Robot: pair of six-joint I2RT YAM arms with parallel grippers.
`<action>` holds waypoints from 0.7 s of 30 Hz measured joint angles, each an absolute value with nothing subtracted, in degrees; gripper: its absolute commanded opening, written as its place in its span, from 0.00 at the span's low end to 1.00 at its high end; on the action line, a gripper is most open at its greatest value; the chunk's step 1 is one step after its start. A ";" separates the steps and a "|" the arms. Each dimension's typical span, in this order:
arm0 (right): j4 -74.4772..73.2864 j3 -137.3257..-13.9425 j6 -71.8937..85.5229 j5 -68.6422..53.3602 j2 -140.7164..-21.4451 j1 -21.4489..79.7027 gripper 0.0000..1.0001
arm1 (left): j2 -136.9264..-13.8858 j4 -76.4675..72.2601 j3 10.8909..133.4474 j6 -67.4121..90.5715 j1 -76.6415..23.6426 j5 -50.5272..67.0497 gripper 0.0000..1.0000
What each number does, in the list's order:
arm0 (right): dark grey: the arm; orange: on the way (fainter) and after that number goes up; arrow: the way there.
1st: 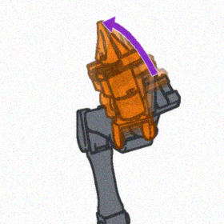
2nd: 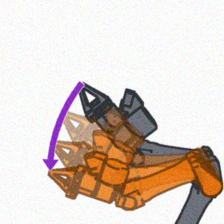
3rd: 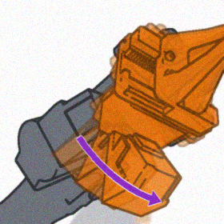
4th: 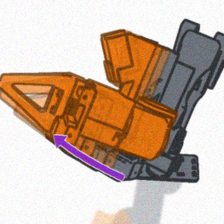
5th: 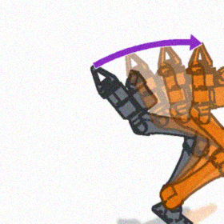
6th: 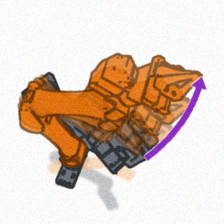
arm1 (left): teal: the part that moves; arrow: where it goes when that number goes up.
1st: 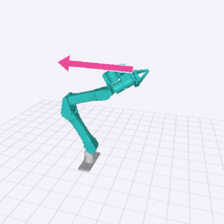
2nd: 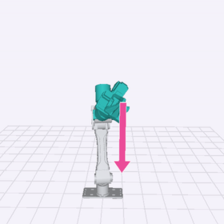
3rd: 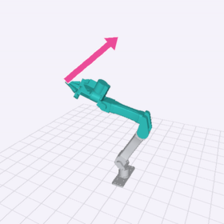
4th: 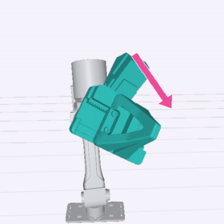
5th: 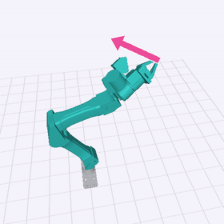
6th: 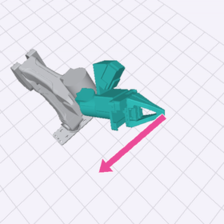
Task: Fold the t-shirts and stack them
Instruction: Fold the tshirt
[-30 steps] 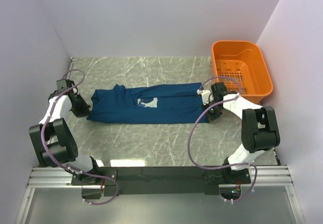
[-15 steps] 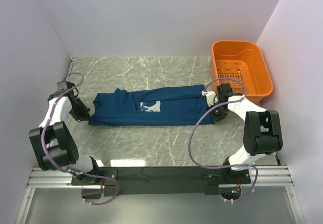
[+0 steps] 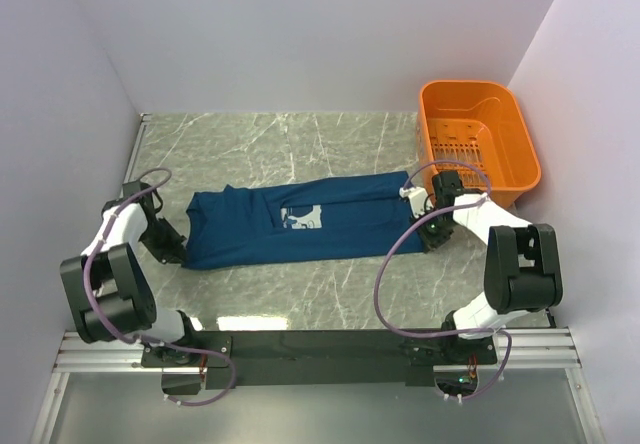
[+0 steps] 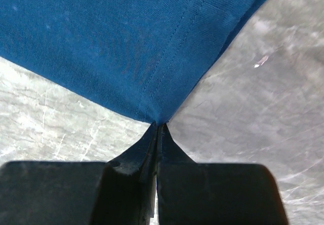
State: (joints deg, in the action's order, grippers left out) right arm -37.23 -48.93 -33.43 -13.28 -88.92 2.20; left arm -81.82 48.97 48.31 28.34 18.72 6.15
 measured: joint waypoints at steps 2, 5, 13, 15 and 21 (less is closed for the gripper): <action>-37.30 -48.42 -33.74 -13.19 -88.47 2.00 0.00 | -79.77 49.54 48.34 28.77 18.72 5.08 0.00; -37.26 -48.31 -33.78 -13.17 -88.38 1.98 0.00 | -75.64 50.26 48.34 29.28 18.72 4.84 0.00; -37.52 -48.29 -34.33 -13.43 -88.12 1.85 0.19 | -76.82 50.46 48.10 29.45 18.11 5.82 0.01; -38.37 -48.29 -34.54 -13.76 -87.55 1.48 0.33 | -77.95 50.43 47.92 29.43 17.52 6.26 0.01; -40.77 -48.60 -34.63 -16.32 -83.26 -0.47 0.46 | -79.18 50.35 47.07 29.43 15.42 6.90 0.01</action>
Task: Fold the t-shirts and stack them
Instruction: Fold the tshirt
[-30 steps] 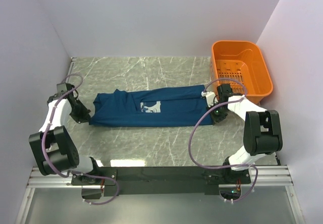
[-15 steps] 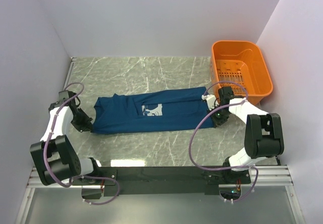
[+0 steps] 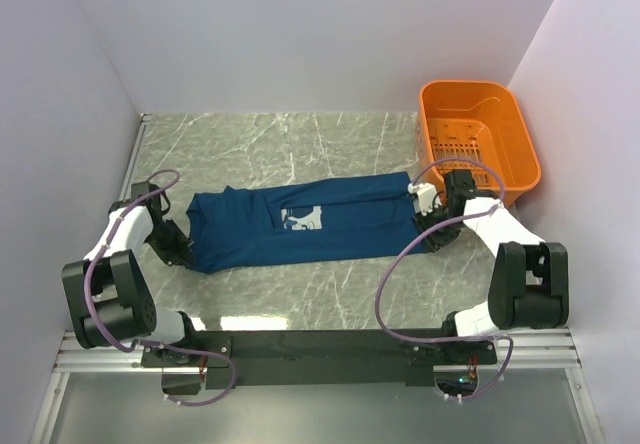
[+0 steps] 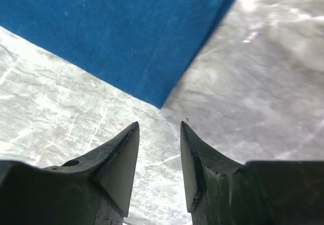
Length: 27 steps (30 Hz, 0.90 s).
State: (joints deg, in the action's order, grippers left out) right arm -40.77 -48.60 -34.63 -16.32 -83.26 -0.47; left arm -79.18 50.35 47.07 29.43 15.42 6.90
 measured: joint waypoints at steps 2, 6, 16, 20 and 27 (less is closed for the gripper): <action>-40.73 -48.88 -33.85 -16.91 -82.13 -1.13 0.47 | -79.29 50.30 47.05 29.43 15.14 7.16 0.01; -38.81 -49.12 -30.41 -17.19 -82.17 -1.39 0.47 | -79.29 50.26 47.05 29.41 14.98 7.53 0.01; -34.06 -49.65 -24.80 -17.52 -89.03 -1.39 0.46 | -79.29 50.24 47.05 29.41 14.96 7.70 0.01; -33.50 -49.65 -23.83 -18.11 -89.30 -1.39 0.40 | -79.29 50.24 47.05 29.39 14.96 7.73 0.01; -33.34 -49.63 -23.44 -19.68 -89.30 -1.39 0.23 | -79.20 50.24 47.05 29.39 14.96 7.70 0.01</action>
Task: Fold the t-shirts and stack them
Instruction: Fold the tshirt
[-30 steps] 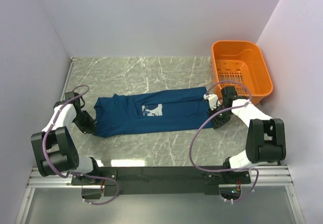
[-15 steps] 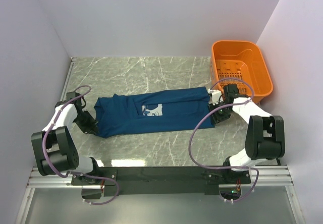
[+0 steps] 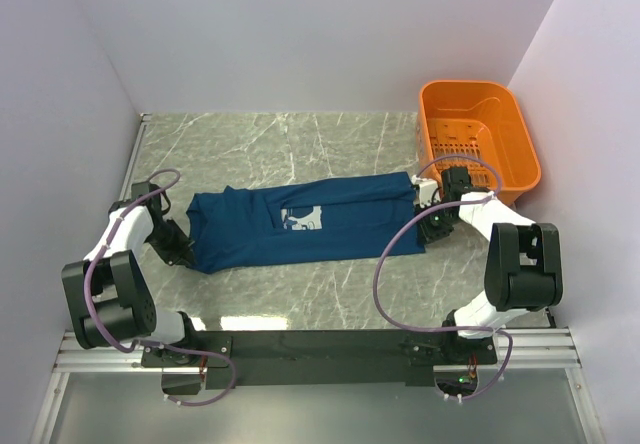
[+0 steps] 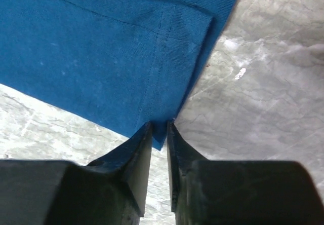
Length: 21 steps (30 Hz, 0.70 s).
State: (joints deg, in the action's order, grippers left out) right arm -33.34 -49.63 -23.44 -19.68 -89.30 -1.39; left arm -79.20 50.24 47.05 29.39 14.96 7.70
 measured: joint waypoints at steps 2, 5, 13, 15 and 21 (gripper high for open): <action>-33.36 -49.63 -23.42 -20.01 -89.30 -1.39 0.20 | -79.02 50.24 47.05 29.41 14.96 7.70 0.00; -33.41 -49.60 -23.57 -20.21 -89.30 -1.39 0.09 | -78.39 50.24 47.05 29.39 14.96 7.70 0.00; -33.56 -48.27 -23.86 -19.44 -87.07 -1.43 0.00 | -76.12 50.50 47.05 29.56 14.96 6.57 0.00; -33.82 -47.62 -24.14 -18.85 -84.93 -1.56 0.00 | -74.61 50.72 47.05 29.74 14.96 5.91 0.00; -34.33 -45.98 -25.39 -17.37 -78.85 -2.61 0.00 | -71.02 53.10 47.64 29.91 14.96 4.58 0.00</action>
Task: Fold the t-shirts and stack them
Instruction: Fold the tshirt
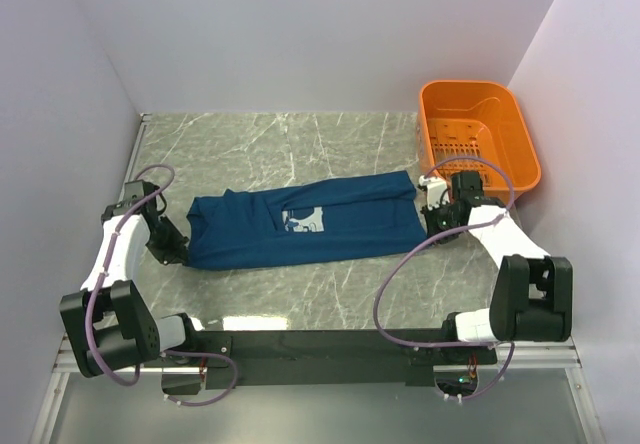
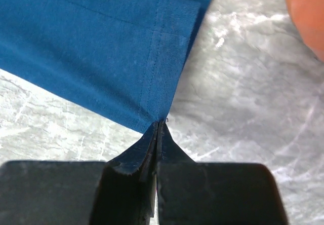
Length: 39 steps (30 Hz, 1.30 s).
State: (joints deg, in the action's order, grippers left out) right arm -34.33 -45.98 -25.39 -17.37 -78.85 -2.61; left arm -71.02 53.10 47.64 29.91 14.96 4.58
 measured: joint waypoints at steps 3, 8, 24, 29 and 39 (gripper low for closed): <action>-34.70 -45.06 -25.85 -16.95 -77.34 -3.07 0.00 | -70.83 54.19 48.12 29.91 14.92 4.60 0.00; -35.27 -43.62 -27.16 -16.32 -76.97 -3.27 0.00 | -70.83 57.04 49.21 30.79 14.46 4.60 0.00; -33.47 -40.16 -29.65 -11.27 -76.86 -5.61 0.00 | -70.83 65.82 49.89 37.45 3.11 -1.65 0.00; -32.56 -40.16 -29.71 -10.22 -77.19 -6.28 0.00 | -72.12 68.34 49.84 40.23 -1.74 -4.71 0.00; -31.33 -40.14 -30.81 -10.13 -77.95 -6.79 0.00 | -76.12 71.18 49.78 43.81 -8.01 -8.01 0.01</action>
State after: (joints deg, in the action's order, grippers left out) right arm -31.33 -40.14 -30.81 -10.13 -77.95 -6.79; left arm -76.12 71.18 49.78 43.81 -8.01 -8.01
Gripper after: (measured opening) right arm 0.006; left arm 0.013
